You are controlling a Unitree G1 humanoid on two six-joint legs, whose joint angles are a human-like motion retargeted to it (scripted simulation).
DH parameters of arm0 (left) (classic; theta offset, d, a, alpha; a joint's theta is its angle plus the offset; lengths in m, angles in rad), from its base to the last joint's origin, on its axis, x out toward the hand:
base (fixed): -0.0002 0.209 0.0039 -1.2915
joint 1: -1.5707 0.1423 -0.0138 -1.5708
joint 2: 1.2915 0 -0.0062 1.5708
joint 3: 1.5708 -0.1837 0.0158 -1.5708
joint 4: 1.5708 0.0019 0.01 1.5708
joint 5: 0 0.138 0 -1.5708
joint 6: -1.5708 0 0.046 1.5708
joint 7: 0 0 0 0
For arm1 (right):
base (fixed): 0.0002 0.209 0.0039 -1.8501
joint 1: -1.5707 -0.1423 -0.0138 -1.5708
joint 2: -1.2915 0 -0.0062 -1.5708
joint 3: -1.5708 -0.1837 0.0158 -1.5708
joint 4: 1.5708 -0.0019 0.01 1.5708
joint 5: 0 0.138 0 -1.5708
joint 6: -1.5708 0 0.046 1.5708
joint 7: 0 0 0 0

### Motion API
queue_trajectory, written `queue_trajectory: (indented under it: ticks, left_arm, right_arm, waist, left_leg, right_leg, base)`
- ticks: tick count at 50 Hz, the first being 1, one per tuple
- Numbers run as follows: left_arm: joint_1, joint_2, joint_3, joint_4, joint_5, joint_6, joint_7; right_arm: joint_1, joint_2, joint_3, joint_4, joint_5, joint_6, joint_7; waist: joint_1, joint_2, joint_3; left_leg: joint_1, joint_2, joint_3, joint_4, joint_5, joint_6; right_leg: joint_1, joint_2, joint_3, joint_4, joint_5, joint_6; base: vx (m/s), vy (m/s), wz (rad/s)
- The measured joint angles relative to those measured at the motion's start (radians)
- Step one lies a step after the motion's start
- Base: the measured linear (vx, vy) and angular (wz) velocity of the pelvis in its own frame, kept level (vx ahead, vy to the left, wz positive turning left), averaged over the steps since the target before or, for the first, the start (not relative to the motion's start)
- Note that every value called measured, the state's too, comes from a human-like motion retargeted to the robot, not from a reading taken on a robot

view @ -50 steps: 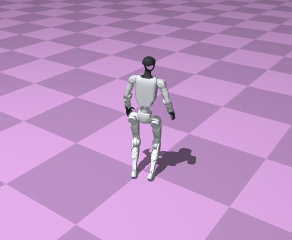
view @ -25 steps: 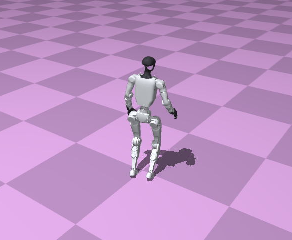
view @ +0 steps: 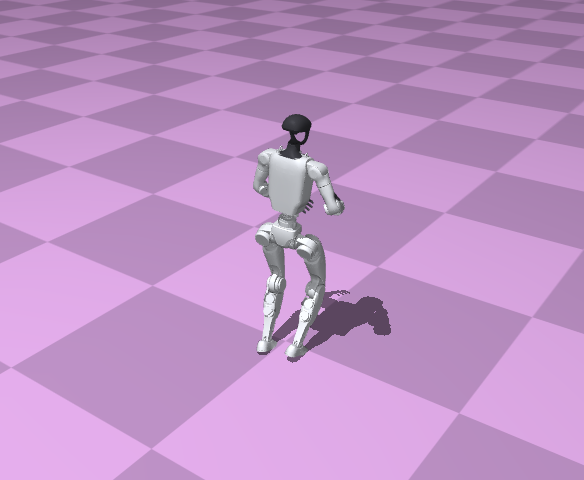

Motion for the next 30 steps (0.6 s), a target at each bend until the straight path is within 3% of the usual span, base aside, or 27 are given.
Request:
queue_trajectory:
  ticks: [5, 10, 17, 30]
  left_arm:
    - [0.005, 0.026, 0.019, -0.22, -0.048, -0.001, -0.007]
    - [0.03, 0.029, 0.038, -0.391, -0.12, -0.003, -0.01]
    - [0.07, 0.026, 0.045, -0.514, -0.235, 0.001, -0.015]
    - [0.117, -0.032, 0.015, -0.582, -0.497, 0.019, -0.026]
  right_arm:
    - [-0.067, -0.028, 0.029, -0.177, 0.034, 0.005, 0.044]
    - [-0.122, -0.026, 0.056, -0.284, 0.068, 0.005, 0.057]
    - [-0.188, -0.012, 0.099, -0.322, 0.084, 0.004, 0.056]
    - [-0.223, 0.006, 0.12, -0.335, 0.096, -0.007, 0.011]
  waist:
    - [0.014, 0.008, -0.01]
    - [0.043, 0.013, -0.017]
    - [0.085, 0.027, -0.002]
    - [0.108, 0.031, 0.046]
  left_leg:
    - [-0.043, 0.01, -0.005, 0.008, 0.069, -0.034]
    - [-0.076, 0.007, -0.038, -0.013, 0.154, -0.091]
    - [-0.107, 0.029, -0.055, 0.026, 0.097, -0.08]
    - [-0.084, 0.038, -0.079, 0.037, -0.013, -0.035]
  right_leg:
    - [-0.018, -0.001, -0.033, -0.016, 0.004, -0.008]
    - [-0.013, -0.003, -0.071, -0.068, 0.074, -0.009]
    - [0.006, 0.03, -0.087, -0.125, 0.135, 0.005]
    - [0.035, 0.061, -0.07, -0.132, 0.109, -0.007]
  base:
    - [-0.05, 0.0, -0.72]
    - [-0.06, 0.0, -0.97]
    - [-0.03, 0.0, -1.09]
    - [0.02, 0.02, -1.03]
